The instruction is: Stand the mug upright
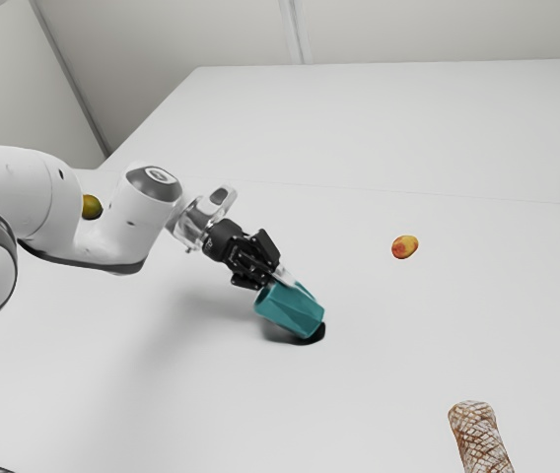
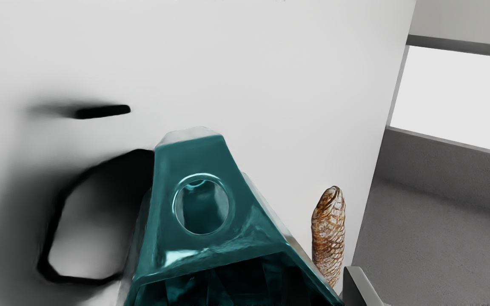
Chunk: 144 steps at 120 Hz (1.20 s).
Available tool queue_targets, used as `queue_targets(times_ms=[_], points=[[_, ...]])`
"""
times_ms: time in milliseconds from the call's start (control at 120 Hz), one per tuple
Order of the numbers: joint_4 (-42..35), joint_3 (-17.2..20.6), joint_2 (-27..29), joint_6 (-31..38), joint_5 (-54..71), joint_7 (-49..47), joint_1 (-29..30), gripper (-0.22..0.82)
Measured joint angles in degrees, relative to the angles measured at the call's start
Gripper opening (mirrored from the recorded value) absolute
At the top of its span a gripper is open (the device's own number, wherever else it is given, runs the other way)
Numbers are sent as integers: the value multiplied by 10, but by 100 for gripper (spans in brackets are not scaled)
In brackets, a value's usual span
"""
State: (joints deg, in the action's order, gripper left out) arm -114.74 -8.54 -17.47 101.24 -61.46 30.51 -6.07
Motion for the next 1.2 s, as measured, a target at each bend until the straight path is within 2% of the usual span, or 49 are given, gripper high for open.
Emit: queue_targets(times_ms=[183,408,542,708,908,1025,1200], points=[[3,2,7,1,3,1,0,-13],[5,2,14,1,10,0,0,-15],[5,2,45,14,49,-1,0,-16],[5,8,95,73,206,-1,-2,-16],[1,44,126,145,463,-4,-8,-16],[-4,49,128,170,583,-14,-31,-16],[-8,50,111,200,673,-41,-42,-16]])
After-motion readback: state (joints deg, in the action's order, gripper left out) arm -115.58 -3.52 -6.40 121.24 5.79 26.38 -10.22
